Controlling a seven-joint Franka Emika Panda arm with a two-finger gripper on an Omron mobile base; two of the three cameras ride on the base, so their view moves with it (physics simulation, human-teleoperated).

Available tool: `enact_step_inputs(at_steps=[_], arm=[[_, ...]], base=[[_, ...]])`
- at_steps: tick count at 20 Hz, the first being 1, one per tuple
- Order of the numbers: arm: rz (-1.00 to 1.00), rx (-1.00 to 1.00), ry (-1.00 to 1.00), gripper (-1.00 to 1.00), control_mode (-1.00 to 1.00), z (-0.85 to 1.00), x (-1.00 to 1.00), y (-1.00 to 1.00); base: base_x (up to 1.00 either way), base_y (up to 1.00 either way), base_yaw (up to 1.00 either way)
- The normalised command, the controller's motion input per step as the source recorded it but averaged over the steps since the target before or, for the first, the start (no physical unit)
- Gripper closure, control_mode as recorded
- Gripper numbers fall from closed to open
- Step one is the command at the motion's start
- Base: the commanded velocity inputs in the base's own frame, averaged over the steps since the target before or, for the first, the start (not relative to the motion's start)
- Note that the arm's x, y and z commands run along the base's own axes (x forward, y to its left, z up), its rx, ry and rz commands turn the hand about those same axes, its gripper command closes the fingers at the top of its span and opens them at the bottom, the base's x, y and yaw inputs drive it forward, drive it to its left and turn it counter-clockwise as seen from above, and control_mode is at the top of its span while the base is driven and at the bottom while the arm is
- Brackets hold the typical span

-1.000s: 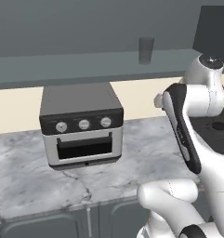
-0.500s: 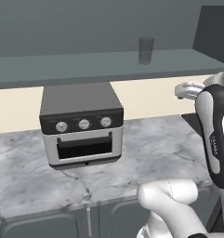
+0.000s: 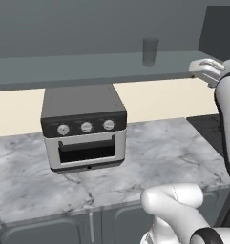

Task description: There is a bowl on the dining counter. Grab a lemon wedge from the fridge and place it in the bowl. Then get the liquor bottle and glass cup from the cabinet and place them next to the bowl.

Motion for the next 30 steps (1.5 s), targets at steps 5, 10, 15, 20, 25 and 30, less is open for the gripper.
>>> enact_step_inputs(at_steps=[5, 10, 15, 20, 25, 30], arm=[[0.00, 0.13, 0.00, -1.00, -1.00, 0.52, 0.37, 0.00], [0.00, 0.16, 0.00, -1.00, -1.00, 0.15, 0.52, 0.00], [0.00, 0.20, 0.00, -1.00, -1.00, 0.00, 0.48, 0.00], [0.00, 0.18, 0.00, -1.00, -1.00, 0.00, 0.45, 0.05], [0.00, 0.05, 0.00, -1.00, -1.00, 0.00, 0.44, 0.21], [0.00, 0.00, 0.00, -1.00, -1.00, 0.00, 0.41, 0.10]], base=[[0.00, 0.00, 0.00], [0.00, 0.00, 0.00], [0.00, 0.00, 0.00], [0.00, 0.00, 0.00], [0.00, 0.00, 0.00], [0.00, 0.00, 0.00]])
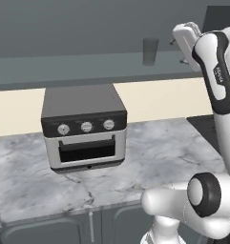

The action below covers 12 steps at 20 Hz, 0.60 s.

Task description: There is a bowl on the dining counter. Grab a lemon wedge from the fridge and place it in the bowl. Then get the liquor bottle and glass cup from the cabinet and place them next to the bowl.

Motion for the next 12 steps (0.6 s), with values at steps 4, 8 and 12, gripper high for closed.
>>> enact_step_inputs(at_steps=[4, 8, 12], arm=[[0.00, 0.01, 0.00, -1.00, -1.00, 0.00, 0.40, 0.00], [0.00, 0.01, 0.00, -1.00, -1.00, 0.00, 0.43, 0.00], [0.00, 0.01, 0.00, -1.00, -1.00, 0.00, 0.39, 0.00]], base=[[0.00, 0.00, 0.00], [0.00, 0.00, 0.00], [0.00, 0.00, 0.00]])
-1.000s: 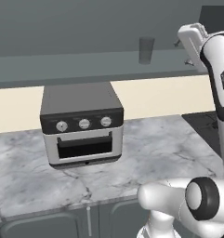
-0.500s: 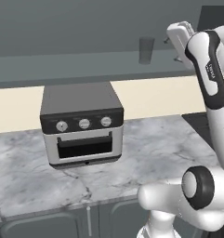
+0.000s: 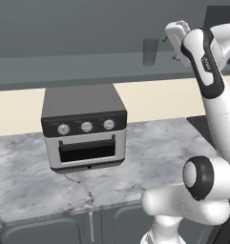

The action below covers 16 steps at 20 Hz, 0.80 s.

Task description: There is a bowl on the dining counter. Grab a lemon wedge from the fridge and place it in the bowl. Then get the liquor bottle and glass cup from the cabinet and place them next to the bowl.

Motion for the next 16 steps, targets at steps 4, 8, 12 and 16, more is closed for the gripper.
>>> enact_step_inputs(at_steps=[4, 8, 12, 16], arm=[[0.00, 0.01, 0.00, -1.00, -1.00, 0.00, 0.38, 0.00], [0.00, 0.00, 0.00, -1.00, -1.00, 0.00, 0.46, 0.00], [0.00, 0.00, 0.00, -1.00, -1.00, 0.00, 0.41, 0.00], [0.00, 0.00, 0.00, -1.00, -1.00, -0.03, 0.37, 0.00]], base=[[0.00, 0.00, 0.00], [0.00, 0.00, 0.00], [0.00, 0.00, 0.00], [0.00, 0.00, 0.00]])
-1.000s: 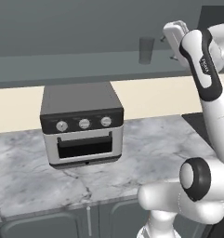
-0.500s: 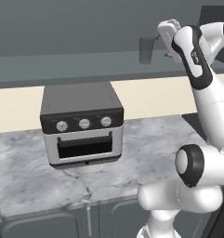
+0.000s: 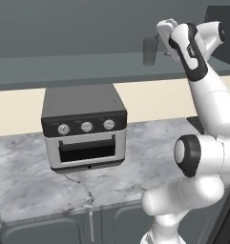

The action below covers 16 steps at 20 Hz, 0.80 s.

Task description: There is a bowl on the dining counter. Grab a lemon wedge from the fridge and place it in the bowl. Then get the liquor bottle and glass cup from the cabinet and place them next to the bowl.

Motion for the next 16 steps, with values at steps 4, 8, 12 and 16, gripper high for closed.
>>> enact_step_inputs(at_steps=[4, 8, 12, 16], arm=[[0.00, 0.00, 0.00, -1.00, -1.00, -0.05, 0.38, 0.00], [0.00, 0.00, 0.00, -1.00, -1.00, -0.06, 0.34, 0.00], [0.00, 0.00, 0.00, -1.00, -1.00, -0.06, 0.31, 0.00], [0.00, 0.00, 0.00, -1.00, -1.00, -0.03, 0.29, 0.00]], base=[[0.00, 0.00, 0.00], [0.00, 0.00, 0.00], [0.00, 0.00, 0.00], [0.00, 0.00, 0.00]])
